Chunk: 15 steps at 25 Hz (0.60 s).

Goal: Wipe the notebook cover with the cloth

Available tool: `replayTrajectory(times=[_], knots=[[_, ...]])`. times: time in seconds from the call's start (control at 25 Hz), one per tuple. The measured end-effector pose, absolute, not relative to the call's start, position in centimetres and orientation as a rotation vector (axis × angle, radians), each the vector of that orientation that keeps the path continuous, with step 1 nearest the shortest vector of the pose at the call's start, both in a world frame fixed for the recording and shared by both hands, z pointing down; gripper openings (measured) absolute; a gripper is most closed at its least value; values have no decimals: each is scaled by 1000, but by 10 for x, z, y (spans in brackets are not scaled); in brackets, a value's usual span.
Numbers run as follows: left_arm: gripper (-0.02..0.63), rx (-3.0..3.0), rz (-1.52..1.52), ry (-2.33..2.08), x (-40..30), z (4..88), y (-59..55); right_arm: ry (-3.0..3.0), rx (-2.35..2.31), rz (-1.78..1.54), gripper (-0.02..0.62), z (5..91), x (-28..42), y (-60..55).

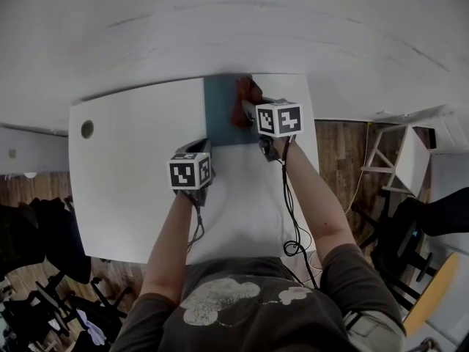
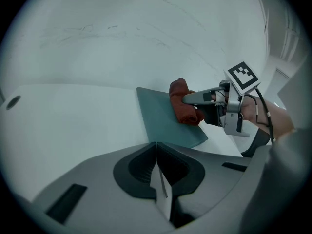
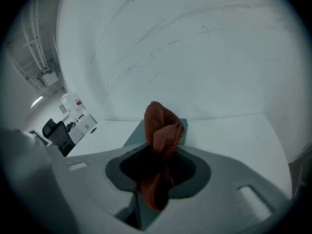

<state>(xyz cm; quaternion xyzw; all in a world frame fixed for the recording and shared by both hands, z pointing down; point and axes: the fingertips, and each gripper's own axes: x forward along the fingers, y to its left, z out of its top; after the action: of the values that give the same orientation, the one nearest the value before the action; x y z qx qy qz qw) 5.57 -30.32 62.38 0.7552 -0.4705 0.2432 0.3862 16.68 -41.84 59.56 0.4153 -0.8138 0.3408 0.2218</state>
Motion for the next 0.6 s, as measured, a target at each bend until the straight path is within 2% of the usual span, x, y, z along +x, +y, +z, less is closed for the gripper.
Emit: replayTrajectory(times=[0.6], knots=[[5,1928,611,-1195,56,624,-302,-2193,1231,942,107,593,199,-411]])
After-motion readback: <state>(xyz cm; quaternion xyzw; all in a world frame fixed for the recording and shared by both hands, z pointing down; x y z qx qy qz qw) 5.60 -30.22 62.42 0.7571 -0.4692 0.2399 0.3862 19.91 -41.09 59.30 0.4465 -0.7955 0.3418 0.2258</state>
